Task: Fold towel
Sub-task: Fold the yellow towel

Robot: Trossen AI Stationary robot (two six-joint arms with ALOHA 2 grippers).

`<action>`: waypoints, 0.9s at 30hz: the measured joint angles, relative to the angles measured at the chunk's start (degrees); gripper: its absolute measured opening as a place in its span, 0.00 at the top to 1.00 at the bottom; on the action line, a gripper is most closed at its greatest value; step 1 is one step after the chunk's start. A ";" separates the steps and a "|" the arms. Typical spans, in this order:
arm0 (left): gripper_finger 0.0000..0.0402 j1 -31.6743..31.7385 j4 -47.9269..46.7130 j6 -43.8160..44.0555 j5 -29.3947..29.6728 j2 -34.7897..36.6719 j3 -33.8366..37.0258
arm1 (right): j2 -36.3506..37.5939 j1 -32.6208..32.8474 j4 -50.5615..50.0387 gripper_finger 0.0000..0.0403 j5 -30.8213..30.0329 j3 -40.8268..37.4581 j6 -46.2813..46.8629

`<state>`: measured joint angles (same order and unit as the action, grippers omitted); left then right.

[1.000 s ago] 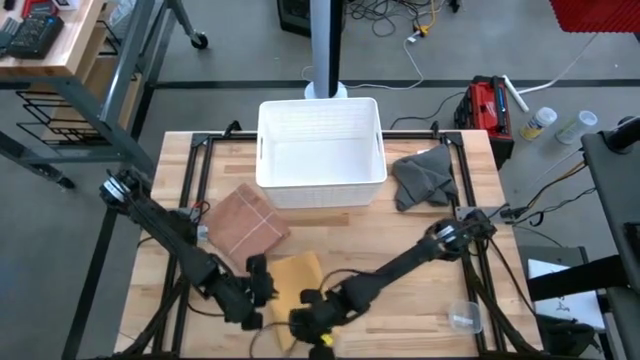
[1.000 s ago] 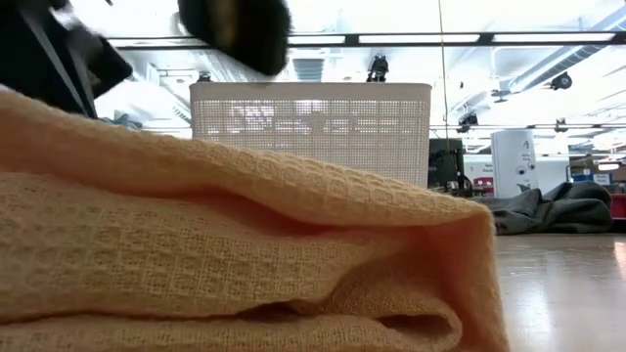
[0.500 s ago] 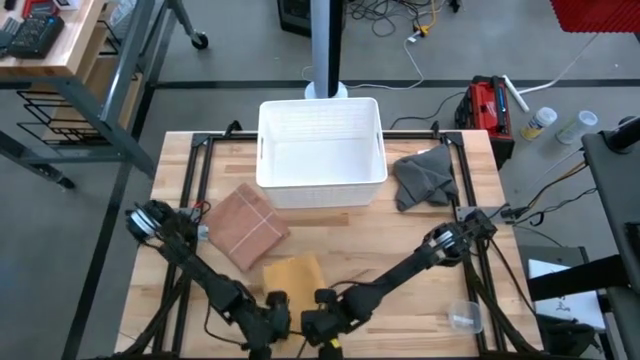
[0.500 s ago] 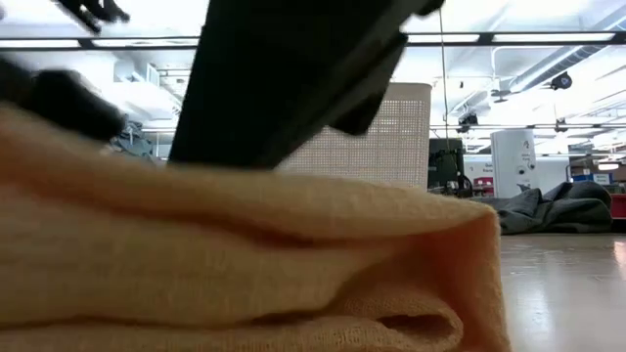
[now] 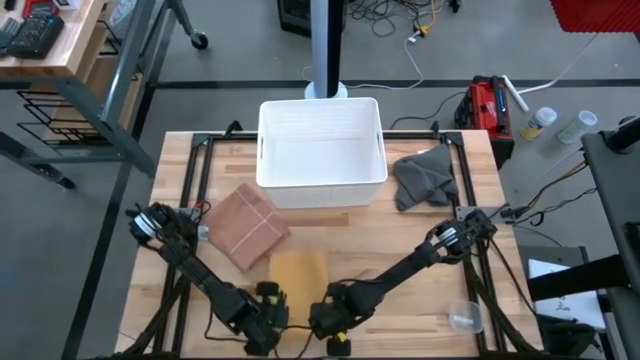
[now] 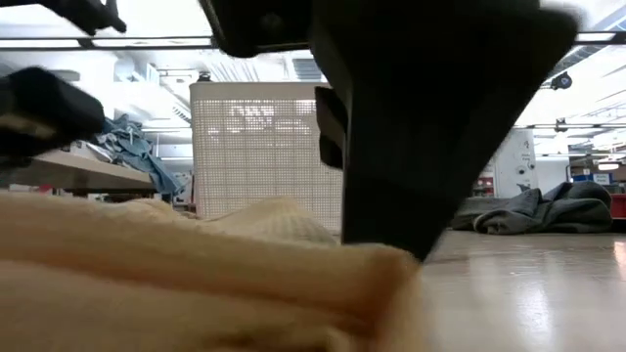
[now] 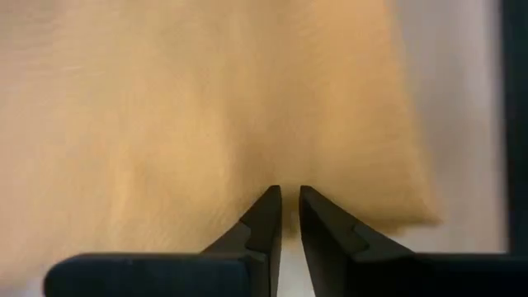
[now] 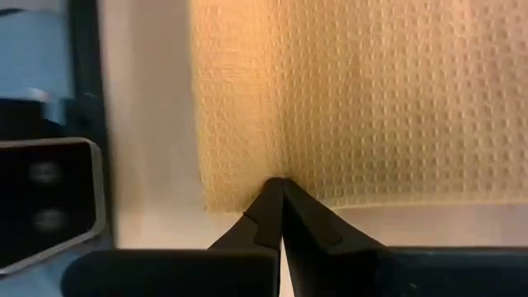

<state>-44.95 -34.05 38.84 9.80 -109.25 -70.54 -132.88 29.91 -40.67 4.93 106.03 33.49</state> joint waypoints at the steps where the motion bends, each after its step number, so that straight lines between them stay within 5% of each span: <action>1: 0.91 0.00 -2.85 0.74 1.01 0.34 -0.56 | 0.32 -0.04 -0.45 1.00 -0.60 -0.21 0.03; 6: 0.91 -1.18 -9.54 3.45 3.28 2.44 -2.90 | 2.33 0.23 -1.37 1.00 -4.42 -0.58 0.35; 14: 0.91 -2.62 7.50 -2.22 7.65 2.59 -1.28 | 4.61 1.32 4.76 1.00 -8.38 -0.20 0.41; 20: 0.91 -2.55 13.30 -0.04 5.25 2.14 3.85 | 1.87 1.57 13.58 1.00 -5.92 -1.85 1.22; 27: 0.92 -2.40 13.74 3.64 1.88 3.10 5.93 | -1.10 1.04 11.08 1.00 -1.42 -1.94 2.75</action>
<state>-47.35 -20.30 42.48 11.68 -106.15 -64.61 -133.98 30.95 -29.59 3.51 104.09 36.24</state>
